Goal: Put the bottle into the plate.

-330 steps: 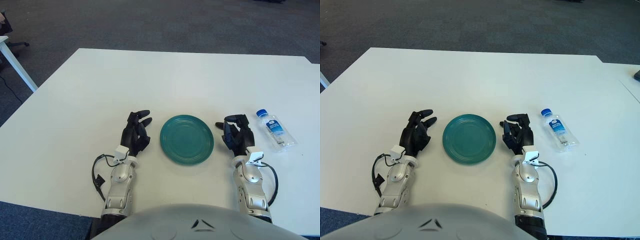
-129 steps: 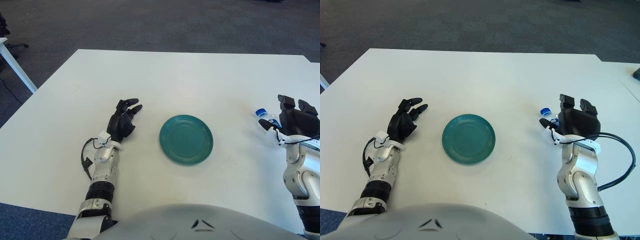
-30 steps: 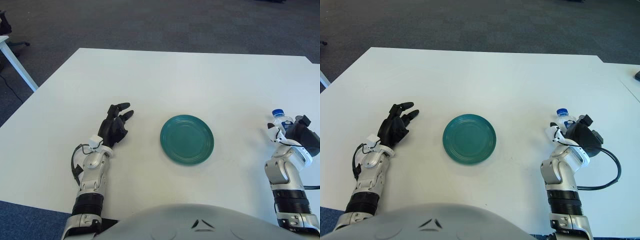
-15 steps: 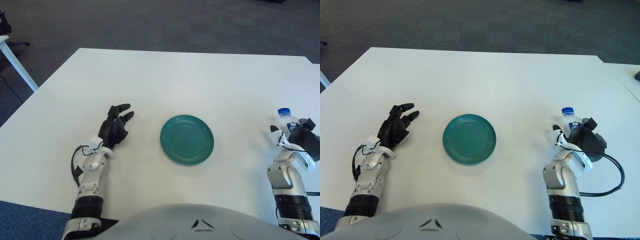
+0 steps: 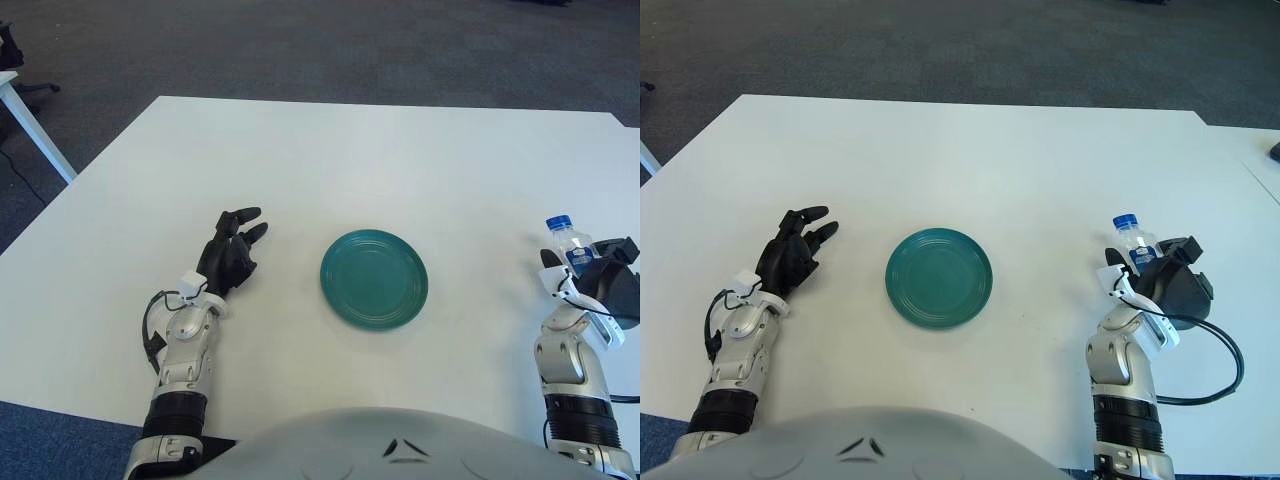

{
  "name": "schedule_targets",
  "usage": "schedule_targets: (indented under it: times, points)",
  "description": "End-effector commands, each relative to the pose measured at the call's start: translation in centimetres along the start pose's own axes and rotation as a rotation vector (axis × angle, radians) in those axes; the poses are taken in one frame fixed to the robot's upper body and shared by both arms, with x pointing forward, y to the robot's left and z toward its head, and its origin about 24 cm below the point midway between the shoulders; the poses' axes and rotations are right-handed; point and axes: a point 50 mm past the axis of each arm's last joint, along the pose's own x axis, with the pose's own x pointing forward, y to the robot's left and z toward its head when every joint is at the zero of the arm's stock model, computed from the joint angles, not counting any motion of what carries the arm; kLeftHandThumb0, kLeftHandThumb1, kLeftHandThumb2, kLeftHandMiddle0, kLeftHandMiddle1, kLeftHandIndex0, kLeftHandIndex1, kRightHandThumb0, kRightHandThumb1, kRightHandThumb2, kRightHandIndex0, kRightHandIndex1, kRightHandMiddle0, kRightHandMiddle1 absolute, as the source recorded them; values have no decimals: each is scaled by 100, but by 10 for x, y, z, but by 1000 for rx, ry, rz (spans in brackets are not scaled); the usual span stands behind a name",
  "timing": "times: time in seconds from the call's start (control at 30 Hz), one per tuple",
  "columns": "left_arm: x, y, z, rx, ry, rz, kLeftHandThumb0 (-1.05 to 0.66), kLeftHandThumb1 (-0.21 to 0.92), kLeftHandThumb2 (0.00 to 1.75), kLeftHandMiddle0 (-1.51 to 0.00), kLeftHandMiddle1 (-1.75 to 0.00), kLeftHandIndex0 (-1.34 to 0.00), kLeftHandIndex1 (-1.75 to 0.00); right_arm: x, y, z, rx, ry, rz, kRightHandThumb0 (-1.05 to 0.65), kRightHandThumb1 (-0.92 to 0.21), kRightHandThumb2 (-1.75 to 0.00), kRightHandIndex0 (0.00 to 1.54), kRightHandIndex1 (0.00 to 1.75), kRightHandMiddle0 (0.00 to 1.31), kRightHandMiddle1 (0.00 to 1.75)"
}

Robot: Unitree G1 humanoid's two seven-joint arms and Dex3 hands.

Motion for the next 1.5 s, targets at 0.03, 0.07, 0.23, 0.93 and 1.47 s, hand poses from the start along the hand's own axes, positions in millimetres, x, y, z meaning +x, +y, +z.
schedule_targets:
  times: [0.03, 0.07, 0.23, 0.93, 1.47]
  points:
    - [-6, -2, -11, -8, 64, 5, -58, 92, 101, -36, -41, 0, -106, 0, -1, 0, 46, -8, -42, -64, -90, -49, 84, 174, 67, 174]
    - [-6, -2, -11, -8, 64, 5, -58, 92, 101, -36, -41, 0, -106, 0, -1, 0, 48, -10, -45, -61, -87, -54, 86, 174, 70, 175]
    - [-6, -3, -11, -9, 64, 5, -58, 92, 101, -36, -41, 0, -106, 1, -2, 2, 44, -39, -79, -50, -52, -105, 94, 175, 63, 175]
    - [-5, -2, -11, -8, 65, 6, -58, 92, 101, -37, -41, 0, -106, 0, -5, 8, 81, -55, -121, -49, -29, -135, 115, 175, 63, 175]
    - [-5, -2, -11, -8, 65, 6, -58, 92, 101, -37, -40, 0, -106, 0, -7, 10, 89, -82, -143, -50, -26, -138, 118, 175, 66, 175]
